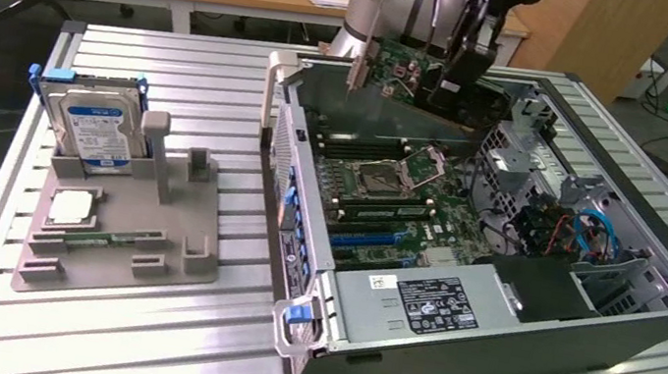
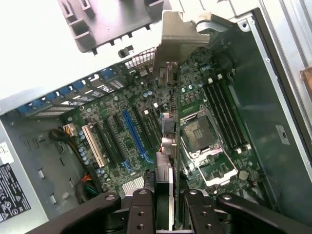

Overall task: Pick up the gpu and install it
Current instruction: 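Insert the gpu into the slot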

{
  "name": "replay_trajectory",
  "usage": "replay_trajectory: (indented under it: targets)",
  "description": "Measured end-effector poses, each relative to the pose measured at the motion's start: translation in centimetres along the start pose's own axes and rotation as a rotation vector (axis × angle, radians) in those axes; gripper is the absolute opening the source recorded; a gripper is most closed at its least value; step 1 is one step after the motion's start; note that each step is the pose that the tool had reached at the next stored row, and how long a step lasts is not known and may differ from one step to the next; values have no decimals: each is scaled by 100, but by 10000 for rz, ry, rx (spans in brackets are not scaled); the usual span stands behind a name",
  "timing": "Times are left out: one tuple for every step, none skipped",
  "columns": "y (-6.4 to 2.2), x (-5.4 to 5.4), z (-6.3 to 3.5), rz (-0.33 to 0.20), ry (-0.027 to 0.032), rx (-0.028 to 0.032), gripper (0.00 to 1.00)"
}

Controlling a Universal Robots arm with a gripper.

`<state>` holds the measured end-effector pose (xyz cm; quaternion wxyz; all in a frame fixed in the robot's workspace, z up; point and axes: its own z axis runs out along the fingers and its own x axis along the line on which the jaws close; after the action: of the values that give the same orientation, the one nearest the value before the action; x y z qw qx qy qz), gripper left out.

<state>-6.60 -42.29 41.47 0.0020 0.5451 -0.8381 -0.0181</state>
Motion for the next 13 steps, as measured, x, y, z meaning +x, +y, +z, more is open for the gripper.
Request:
replay_trajectory:
  targets:
    - [0,0,0,-128,4,-2,27]
    - [0,0,1,-258,9,-4,27]
    - [0,0,2,-383,12,-6,27]
    - [0,0,2,-501,17,-8,27]
    - [0,1,3,-626,21,-10,27]
    - [0,1,3,-744,25,-12,27]
    - [0,1,4,-863,28,-14,27]
    - [0,1,4,-980,33,-16,27]
    - [0,2,5,-1088,37,-18,27]
    - [1,3,5,-1195,41,-20,27]
    - [0,3,6,-1308,43,-21,27]
    - [0,4,7,-1427,47,-23,27]
    - [0,4,7,-1541,51,-25,27]
